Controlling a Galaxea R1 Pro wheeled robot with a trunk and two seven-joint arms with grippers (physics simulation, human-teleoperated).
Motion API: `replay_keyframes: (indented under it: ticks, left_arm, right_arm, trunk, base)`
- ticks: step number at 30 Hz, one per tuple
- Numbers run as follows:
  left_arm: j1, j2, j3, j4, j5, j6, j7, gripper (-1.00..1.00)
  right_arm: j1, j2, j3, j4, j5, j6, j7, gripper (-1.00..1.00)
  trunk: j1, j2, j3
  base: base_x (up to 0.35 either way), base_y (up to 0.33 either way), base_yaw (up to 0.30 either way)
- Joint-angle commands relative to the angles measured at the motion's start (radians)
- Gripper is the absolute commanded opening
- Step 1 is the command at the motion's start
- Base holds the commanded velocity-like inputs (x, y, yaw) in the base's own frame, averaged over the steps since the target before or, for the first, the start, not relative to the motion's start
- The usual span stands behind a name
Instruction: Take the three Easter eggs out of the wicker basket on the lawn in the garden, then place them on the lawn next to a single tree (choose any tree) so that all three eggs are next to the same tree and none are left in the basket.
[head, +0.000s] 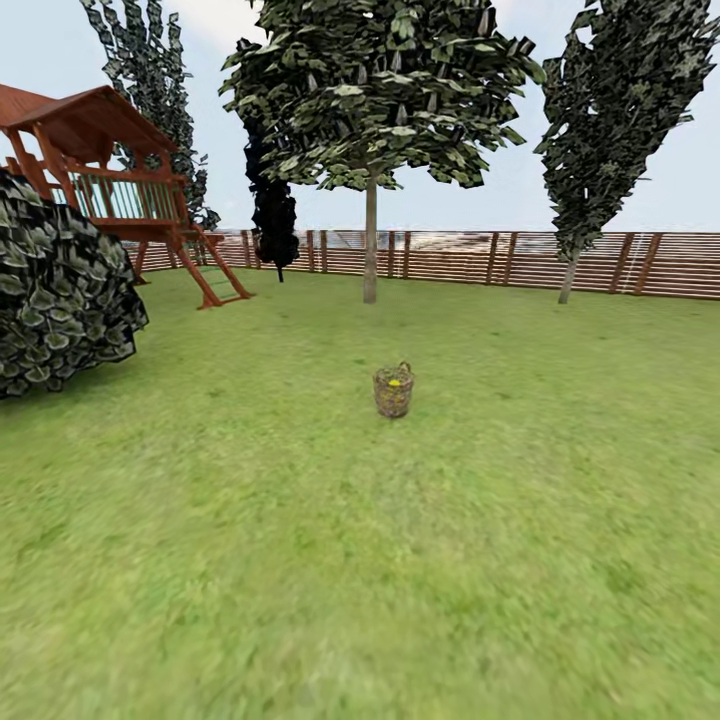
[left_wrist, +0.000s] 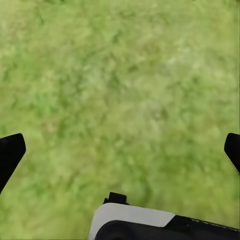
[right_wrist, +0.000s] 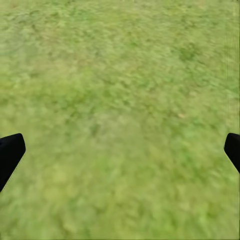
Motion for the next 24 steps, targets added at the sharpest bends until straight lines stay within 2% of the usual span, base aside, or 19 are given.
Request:
replay_keyframes:
  ticks: [1, 10, 24]
  left_arm:
    - [0.000, 0.000, 0.002, 0.001, -0.001, -0.003, 0.001, 1.00]
    - [-0.001, 0.000, 0.002, 0.001, -0.001, -0.003, 0.000, 1.00]
    - [-0.001, 0.000, 0.002, 0.001, -0.002, -0.002, 0.001, 1.00]
  right_arm:
    - [-0.001, 0.000, -0.007, 0.001, 0.004, -0.003, 0.001, 1.00]
    - [-0.001, 0.000, -0.007, 0.001, 0.004, -0.003, 0.002, 1.00]
    - [-0.001, 0.000, -0.007, 0.001, 0.004, -0.003, 0.002, 1.00]
  trunk:
    - [0.001, -0.001, -0.001]
    - [0.001, -0.001, -0.001]
    - [0.001, -0.001, -0.001]
  base:
    - [0.334, 0.000, 0.000]
    - [0.334, -0.008, 0.000]
    - [0.334, -0.073, 0.000]
